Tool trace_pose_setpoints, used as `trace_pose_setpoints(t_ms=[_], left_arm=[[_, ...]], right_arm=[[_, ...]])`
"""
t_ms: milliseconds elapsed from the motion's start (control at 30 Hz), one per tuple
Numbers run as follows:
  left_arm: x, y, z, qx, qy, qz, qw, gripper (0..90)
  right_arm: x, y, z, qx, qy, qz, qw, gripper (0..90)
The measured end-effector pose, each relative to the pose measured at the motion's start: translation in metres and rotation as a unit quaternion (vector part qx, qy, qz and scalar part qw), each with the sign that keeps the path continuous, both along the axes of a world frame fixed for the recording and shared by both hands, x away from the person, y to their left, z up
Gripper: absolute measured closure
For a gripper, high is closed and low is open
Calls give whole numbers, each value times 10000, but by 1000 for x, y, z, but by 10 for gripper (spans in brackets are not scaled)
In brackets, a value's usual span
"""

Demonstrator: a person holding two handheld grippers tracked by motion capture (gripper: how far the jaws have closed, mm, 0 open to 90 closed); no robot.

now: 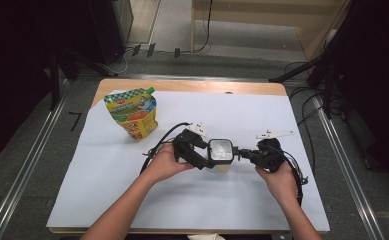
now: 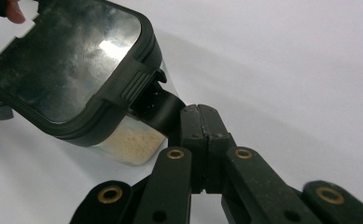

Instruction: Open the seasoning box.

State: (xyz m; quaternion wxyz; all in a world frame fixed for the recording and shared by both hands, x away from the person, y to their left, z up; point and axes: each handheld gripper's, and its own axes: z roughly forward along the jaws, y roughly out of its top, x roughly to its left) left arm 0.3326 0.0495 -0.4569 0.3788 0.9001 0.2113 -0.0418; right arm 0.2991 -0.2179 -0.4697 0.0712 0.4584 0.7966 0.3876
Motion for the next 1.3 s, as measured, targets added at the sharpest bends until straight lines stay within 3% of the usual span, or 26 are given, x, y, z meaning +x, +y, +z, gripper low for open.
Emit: trace_pose_setpoints(t_ms=[167, 800, 900, 933, 1000, 1167, 1300], left_arm=[[0, -1, 2, 64, -18, 0, 10000, 190], [-5, -2, 21, -33, -248, 18, 9997, 207], [-7, -3, 26, -42, -300, -31, 9995, 276], [-8, -3, 28, -84, -273, -73, 9996, 276], [-10, -6, 30, -147, -178, -164, 9996, 358], [-15, -15, 34, 63, -100, -304, 9995, 568], [-12, -14, 37, -47, 62, -269, 9996, 606]], right_arm=[[-1, 0, 0, 2, -4, -21, 10000, 900], [-1, 1, 0, -25, -13, -17, 10000, 900], [-2, 1, 0, -24, -13, -12, 10000, 900], [-2, 1, 0, -24, -13, -12, 10000, 900], [-2, 1, 0, -16, -17, -3, 10000, 900], [-2, 0, 0, -2, -7, 6, 10000, 900], [-2, -1, 0, 57, -17, 35, 10000, 900]])
